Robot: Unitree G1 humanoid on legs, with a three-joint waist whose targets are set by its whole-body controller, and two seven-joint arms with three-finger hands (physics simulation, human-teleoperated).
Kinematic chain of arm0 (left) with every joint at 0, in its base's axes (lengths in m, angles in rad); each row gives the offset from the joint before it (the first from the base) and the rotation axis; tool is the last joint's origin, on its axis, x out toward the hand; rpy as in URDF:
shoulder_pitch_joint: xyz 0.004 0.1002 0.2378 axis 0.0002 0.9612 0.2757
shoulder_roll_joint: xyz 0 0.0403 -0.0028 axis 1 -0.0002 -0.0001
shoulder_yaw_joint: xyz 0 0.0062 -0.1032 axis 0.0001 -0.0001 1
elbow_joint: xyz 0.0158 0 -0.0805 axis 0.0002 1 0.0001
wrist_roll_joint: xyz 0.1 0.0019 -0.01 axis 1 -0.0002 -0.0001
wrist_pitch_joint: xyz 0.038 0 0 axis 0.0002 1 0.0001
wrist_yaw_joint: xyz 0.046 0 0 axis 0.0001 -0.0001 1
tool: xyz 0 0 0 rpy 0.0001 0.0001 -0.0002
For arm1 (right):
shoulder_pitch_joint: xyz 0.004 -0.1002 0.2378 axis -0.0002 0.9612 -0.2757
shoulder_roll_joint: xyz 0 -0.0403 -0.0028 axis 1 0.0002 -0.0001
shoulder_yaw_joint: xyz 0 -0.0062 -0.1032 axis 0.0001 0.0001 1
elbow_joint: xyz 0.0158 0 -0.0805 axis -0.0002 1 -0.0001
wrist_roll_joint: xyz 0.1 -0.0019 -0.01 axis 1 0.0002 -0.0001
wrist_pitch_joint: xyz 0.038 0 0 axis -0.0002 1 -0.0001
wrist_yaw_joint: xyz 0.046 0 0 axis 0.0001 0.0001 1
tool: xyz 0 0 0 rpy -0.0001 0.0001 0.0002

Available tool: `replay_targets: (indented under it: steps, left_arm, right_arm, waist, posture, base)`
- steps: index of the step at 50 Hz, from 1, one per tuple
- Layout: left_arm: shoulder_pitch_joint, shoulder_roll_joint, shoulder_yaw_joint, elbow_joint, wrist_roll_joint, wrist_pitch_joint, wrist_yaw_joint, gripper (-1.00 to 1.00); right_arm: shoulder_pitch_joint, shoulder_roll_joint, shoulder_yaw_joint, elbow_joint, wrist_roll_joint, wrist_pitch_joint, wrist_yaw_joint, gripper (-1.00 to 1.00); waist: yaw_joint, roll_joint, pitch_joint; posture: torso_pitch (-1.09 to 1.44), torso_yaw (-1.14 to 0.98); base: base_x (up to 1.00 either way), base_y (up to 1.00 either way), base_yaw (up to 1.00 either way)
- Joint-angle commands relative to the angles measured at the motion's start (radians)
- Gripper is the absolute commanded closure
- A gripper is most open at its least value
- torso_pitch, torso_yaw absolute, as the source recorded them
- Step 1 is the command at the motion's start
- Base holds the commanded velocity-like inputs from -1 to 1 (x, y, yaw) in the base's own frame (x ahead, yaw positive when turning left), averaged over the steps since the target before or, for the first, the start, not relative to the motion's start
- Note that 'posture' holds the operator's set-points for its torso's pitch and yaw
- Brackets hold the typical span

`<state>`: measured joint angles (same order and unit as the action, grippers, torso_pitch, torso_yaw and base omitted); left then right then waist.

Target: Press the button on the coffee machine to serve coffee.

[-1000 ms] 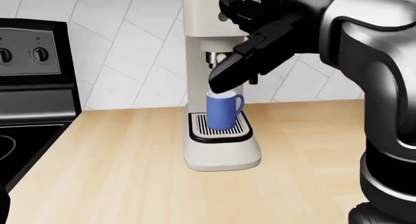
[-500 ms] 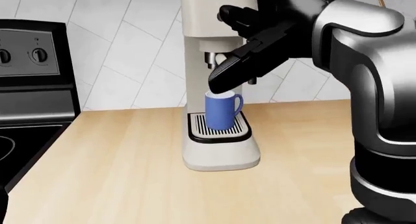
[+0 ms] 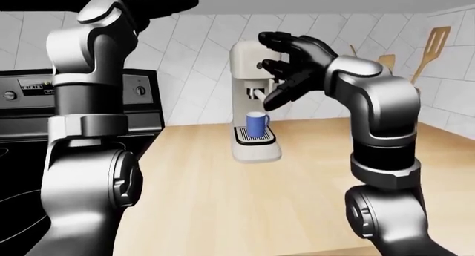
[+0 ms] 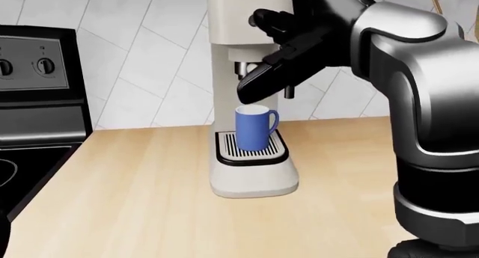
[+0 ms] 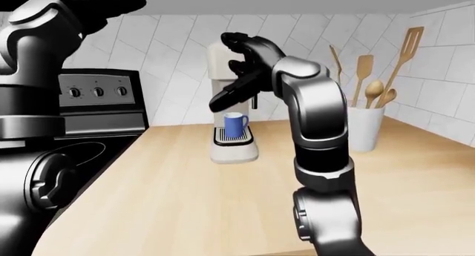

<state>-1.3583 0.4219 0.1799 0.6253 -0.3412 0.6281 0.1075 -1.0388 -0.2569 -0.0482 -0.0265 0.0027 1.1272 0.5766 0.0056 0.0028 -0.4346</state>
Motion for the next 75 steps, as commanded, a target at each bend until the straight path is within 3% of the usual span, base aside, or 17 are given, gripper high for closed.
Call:
replay_targets:
  steps: [1, 75]
  left_arm:
    - [-0.036, 0.008, 0.004, -0.018, -0.001, -0.028, -0.003, -1.0]
    - [-0.026, 0.004, 0.004, -0.022, -0.014, -0.034, 0.005, -1.0]
  right_arm:
    - [-0.038, -0.006, -0.014, 0.0, -0.008, -0.043, -0.008, -1.0]
    - [-0.132, 0.045, -0.013, 0.415, -0.053, -0.325, -0.051, -1.0]
  waist:
    - [0.0, 0.002, 0.001]
    - [-0.005, 0.008, -0.005]
  posture:
    - [-0.79, 0.0]
    - [-0.79, 0.0]
  base:
    - [0.0, 0.0, 0.0]
    - [0.0, 0.0, 0.0]
